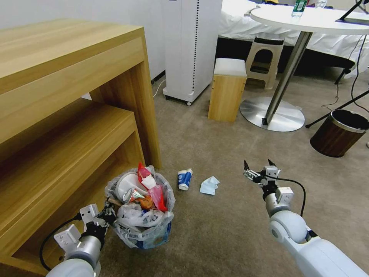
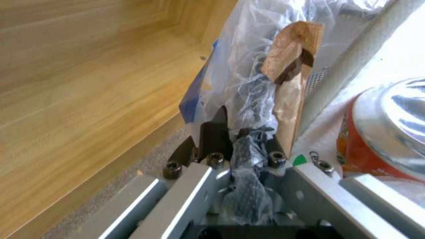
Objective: Pick up the trash bin and place the garbage on the floor into it.
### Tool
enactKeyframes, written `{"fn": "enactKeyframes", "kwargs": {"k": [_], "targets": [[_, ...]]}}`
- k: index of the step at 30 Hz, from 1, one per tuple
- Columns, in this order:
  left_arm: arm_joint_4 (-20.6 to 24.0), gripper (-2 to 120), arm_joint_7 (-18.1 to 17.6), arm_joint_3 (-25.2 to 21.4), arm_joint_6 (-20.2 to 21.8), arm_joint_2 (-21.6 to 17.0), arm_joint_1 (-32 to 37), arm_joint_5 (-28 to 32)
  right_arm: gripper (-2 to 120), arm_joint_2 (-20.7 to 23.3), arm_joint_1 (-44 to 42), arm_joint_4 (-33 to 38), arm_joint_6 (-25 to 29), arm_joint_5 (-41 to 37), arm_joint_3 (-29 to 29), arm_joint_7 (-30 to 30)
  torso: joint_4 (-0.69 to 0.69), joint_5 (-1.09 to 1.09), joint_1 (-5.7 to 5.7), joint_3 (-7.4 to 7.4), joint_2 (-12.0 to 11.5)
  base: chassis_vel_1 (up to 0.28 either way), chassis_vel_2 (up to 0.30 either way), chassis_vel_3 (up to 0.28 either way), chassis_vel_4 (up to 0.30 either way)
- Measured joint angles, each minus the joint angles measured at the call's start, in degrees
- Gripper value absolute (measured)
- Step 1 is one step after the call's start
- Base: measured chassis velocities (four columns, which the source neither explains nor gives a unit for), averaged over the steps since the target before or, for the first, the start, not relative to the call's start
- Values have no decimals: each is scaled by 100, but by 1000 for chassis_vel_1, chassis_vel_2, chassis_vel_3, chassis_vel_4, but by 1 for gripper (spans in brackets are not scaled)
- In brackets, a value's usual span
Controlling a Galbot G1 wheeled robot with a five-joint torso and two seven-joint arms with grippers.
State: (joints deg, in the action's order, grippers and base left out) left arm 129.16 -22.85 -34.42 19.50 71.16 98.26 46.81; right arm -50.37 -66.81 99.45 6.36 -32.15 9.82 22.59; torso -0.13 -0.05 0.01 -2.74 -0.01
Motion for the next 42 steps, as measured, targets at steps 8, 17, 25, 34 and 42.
{"fn": "enactKeyframes", "kwargs": {"k": [8,17,25,34,42], "targets": [[27,1,2,9,0,6,22,-6,100,17,-86,72,66,-175,-4,-113,0,0,0,0,0,0,0,0,0],[29,1,8,17,-1,29,65,-32,100,81,57,-7,-263,-533,-13,-175,0,0,0,0,0,0,0,0,0],[9,1,39,32,-27,57,69,-54,100,100,185,-301,-438,-756,-5,-335,0,1,0,0,0,0,0,0,0],[-13,1,44,36,-30,38,21,-49,100,11,172,-344,0,-553,13,-554,0,1,0,0,0,0,0,0,0],[-13,1,43,30,-30,9,16,-30,100,17,194,-309,77,-335,6,-604,0,0,0,0,0,0,0,0,0]]}}
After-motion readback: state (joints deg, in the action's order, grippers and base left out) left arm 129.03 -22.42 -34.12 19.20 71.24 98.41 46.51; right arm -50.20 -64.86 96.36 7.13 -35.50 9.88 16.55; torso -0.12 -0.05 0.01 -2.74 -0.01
